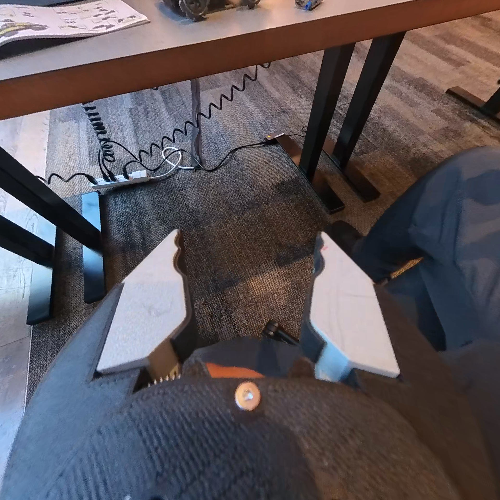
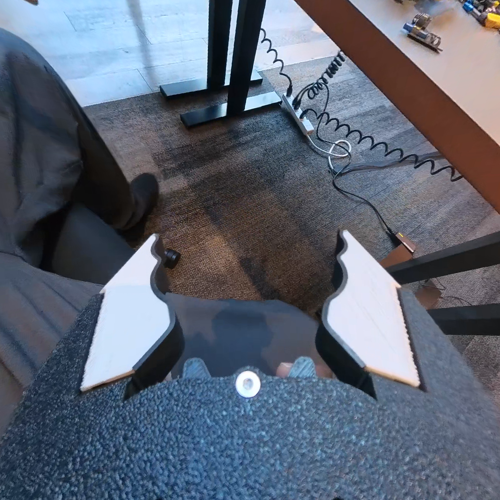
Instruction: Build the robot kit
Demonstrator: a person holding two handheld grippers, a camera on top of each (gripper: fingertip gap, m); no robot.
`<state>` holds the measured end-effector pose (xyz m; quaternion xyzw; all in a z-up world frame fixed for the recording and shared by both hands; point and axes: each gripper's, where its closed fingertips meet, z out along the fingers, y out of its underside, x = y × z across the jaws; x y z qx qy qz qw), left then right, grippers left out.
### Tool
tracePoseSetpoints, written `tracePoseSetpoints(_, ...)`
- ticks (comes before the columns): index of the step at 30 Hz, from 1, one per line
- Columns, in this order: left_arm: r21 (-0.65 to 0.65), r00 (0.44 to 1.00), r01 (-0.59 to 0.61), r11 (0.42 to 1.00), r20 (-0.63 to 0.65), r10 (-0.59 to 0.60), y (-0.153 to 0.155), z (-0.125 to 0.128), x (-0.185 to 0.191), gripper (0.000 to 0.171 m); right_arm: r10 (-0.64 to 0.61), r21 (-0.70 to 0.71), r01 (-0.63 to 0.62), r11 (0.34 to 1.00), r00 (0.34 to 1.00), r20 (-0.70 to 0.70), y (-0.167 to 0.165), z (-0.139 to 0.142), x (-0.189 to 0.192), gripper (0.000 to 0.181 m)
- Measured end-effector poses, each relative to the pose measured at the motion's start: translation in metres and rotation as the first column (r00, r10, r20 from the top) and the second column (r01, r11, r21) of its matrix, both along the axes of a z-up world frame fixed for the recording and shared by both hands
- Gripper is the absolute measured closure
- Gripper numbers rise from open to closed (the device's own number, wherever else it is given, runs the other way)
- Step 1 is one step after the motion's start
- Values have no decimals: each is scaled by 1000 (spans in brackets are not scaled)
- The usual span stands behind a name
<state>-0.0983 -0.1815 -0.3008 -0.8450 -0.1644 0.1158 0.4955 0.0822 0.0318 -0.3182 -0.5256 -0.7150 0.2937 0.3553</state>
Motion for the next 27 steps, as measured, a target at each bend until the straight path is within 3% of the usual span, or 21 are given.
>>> tracePoseSetpoints(7, -8, 997, -35, 999, 68, 35, -16, -7, 0, 75, 40, -68, -38, 997, 999, 30, -4, -9, -15, 57)
tracePoseSetpoints(14, -10, 994, -99, 995, 37, 99, -37, -1, -2, 75, 102, -167, -90, 982, 992, 68, -17, -24, -32, 57)
tracePoseSetpoints(19, -79, 971, -216, 973, 91, 223, -79, -33, -11, 77, 108, -298, -88, 951, 993, 50, -24, -26, -63, 55)
tracePoseSetpoints(23, -130, 943, -287, 949, 137, 303, -112, -59, -17, 77, 98, -297, -91, 950, 995, 7, -26, -24, -94, 56)
tracePoseSetpoints(27, -127, 925, -339, 932, 133, 355, -135, -67, -25, 77, 118, -278, -108, 955, 993, 18, -41, -42, -116, 55)
